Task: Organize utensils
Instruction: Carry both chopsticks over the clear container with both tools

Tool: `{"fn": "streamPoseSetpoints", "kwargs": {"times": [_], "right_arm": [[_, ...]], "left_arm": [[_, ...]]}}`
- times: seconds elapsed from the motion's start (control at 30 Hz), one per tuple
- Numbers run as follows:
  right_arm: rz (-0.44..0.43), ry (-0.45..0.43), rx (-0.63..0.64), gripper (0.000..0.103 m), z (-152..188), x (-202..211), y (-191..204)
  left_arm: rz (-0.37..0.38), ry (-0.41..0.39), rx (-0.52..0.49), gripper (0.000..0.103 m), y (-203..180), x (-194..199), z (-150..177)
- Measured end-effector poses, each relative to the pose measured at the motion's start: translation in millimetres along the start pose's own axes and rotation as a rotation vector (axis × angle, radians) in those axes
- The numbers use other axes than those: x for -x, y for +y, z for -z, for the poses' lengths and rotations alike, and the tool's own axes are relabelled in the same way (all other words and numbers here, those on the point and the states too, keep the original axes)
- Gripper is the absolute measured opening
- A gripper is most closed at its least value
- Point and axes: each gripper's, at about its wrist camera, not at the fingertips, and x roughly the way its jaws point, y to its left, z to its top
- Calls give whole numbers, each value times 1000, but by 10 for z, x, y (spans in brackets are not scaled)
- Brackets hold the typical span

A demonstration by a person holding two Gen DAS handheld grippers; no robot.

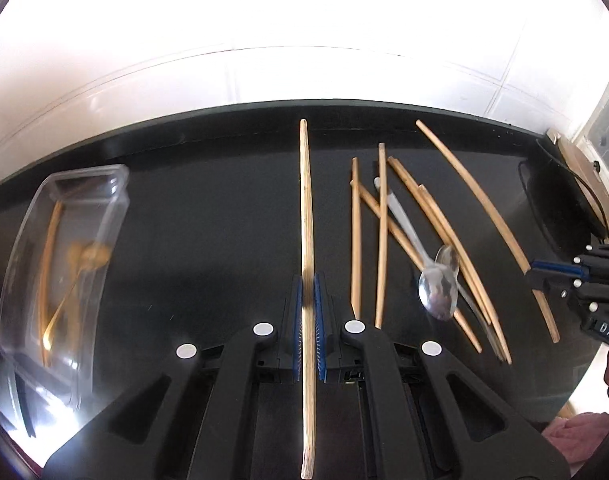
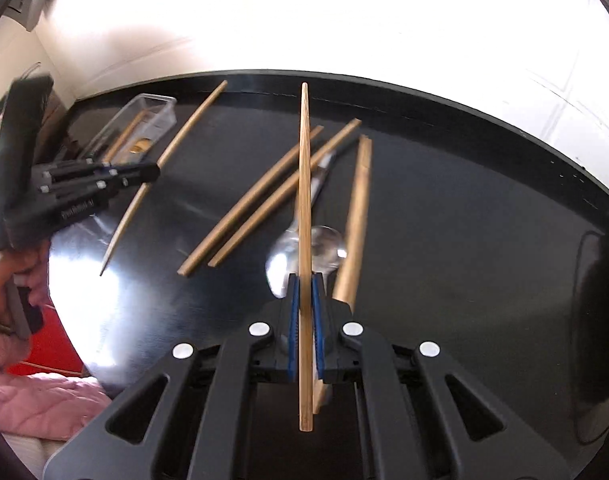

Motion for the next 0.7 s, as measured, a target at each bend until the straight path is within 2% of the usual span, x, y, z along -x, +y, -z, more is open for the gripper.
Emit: {"fn": "streamPoseSetpoints", "kwargs": {"times": [0.1, 0.23, 0.4, 0.5, 0.7], "right_arm": [[-57, -1, -35, 7, -96, 36, 150], [-53, -50, -46, 7, -259, 164, 492], [-111, -94, -99, 7, -484, 244, 1087], [-169, -101, -152, 7, -660, 181, 1450], [-180, -78, -160, 7, -857, -119, 2155]], "left_arm": [[-13, 8, 11, 5, 167, 96, 113], [-19, 13, 26, 5, 489, 273, 146], [-76, -9, 8, 5, 918, 514, 153], [-95, -30, 32, 5, 1192, 669, 141], [-88, -49, 72, 5, 1785, 749, 124]]}}
